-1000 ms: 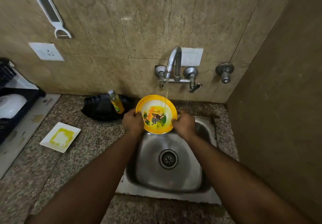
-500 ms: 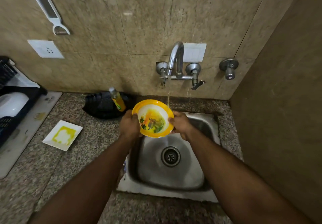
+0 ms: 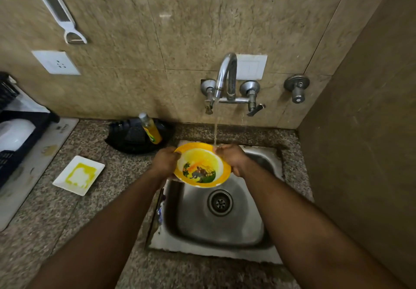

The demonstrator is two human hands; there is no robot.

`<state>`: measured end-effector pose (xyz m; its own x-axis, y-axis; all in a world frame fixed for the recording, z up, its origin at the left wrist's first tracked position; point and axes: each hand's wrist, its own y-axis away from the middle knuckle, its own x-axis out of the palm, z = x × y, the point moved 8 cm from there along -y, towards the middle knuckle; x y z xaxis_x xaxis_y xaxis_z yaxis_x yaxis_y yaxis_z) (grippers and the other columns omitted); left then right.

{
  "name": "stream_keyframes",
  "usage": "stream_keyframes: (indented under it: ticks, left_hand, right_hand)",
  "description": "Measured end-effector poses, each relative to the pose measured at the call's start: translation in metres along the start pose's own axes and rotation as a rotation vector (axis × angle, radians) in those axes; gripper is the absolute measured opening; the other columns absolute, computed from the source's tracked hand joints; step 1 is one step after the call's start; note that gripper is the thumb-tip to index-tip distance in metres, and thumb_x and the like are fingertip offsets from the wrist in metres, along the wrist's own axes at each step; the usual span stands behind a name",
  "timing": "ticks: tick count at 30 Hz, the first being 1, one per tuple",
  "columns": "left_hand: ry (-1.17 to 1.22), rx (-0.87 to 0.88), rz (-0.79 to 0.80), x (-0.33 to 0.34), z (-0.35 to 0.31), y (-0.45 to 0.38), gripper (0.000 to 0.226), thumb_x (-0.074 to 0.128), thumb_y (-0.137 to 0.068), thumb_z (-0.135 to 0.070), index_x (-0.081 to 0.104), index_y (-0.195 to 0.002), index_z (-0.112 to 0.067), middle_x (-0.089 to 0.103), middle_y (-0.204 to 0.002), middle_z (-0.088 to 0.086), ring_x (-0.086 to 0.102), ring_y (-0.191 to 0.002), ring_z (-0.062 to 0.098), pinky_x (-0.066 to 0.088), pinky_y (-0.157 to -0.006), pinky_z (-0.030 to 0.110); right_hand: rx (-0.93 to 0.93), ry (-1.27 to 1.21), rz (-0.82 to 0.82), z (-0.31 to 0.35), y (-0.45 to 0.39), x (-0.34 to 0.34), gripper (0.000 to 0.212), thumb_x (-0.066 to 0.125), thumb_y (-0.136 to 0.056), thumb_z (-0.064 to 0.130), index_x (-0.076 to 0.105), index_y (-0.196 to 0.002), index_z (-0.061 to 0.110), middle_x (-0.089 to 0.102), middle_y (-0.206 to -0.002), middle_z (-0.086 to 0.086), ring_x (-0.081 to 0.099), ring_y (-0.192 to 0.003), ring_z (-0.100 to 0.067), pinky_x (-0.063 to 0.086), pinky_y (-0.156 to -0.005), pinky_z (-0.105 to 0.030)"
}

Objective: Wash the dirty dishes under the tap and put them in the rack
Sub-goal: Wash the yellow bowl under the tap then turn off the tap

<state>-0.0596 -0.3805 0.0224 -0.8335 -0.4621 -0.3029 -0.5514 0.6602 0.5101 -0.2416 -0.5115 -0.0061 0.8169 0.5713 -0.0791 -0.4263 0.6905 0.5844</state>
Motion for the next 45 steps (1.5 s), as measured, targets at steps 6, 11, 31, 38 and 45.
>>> stream_keyframes:
  ticks: [6,11,31,38,45]
  left_hand:
    - [-0.049,0.069,-0.020,-0.004,0.003,-0.007,0.018,0.051,-0.107,-0.024,0.068,-0.101,-0.018,0.068,-0.102,0.026,0.068,-0.076,0.037,0.053,-0.052,0.035]
    - [-0.471,0.295,-0.241,0.003,-0.015,-0.005,0.022,0.049,-0.106,-0.023,0.066,-0.116,-0.011,0.067,-0.120,0.023,0.062,-0.112,0.043,0.048,-0.088,0.041]
    - [-1.095,0.791,0.307,0.172,-0.030,0.005,0.077,0.011,-0.099,-0.049,-0.001,-0.163,-0.007,-0.015,-0.168,0.009,-0.014,-0.157,0.023,-0.004,-0.130,0.041]
    - [-1.031,0.597,0.132,0.155,-0.024,-0.017,0.076,0.019,-0.102,-0.048,-0.007,-0.164,-0.013,-0.010,-0.172,0.006,-0.006,-0.160,0.024,0.001,-0.130,0.039]
    - [-0.952,0.563,0.293,0.176,-0.008,-0.008,0.077,0.015,-0.100,-0.049,-0.011,-0.163,-0.012,-0.028,-0.168,0.009,-0.016,-0.158,0.025,0.006,-0.129,0.050]
  right_hand:
    - [0.145,-0.038,0.106,-0.003,0.004,0.008,0.028,0.061,-0.100,0.038,0.066,-0.116,0.015,0.075,-0.111,-0.018,0.069,-0.107,-0.043,0.052,-0.094,-0.067]
    - [0.080,-0.216,0.164,-0.008,0.006,0.008,0.029,0.055,-0.103,0.013,0.062,-0.130,0.010,0.070,-0.124,-0.020,0.065,-0.116,-0.042,0.050,-0.099,-0.063]
    - [-0.056,0.074,-0.497,-0.029,0.008,-0.047,0.039,0.036,-0.110,0.022,0.069,-0.119,0.003,0.067,-0.128,-0.020,0.062,-0.119,-0.032,0.043,-0.099,-0.033]
    - [-0.115,0.063,-0.593,-0.022,0.012,-0.052,0.037,0.046,-0.107,0.028,0.073,-0.113,0.004,0.070,-0.122,-0.020,0.063,-0.112,-0.036,0.045,-0.090,-0.030]
    - [-0.166,-0.015,-0.717,-0.017,0.022,-0.061,0.034,0.051,-0.105,0.028,0.073,-0.108,0.001,0.071,-0.113,-0.023,0.065,-0.107,-0.038,0.039,-0.080,-0.028]
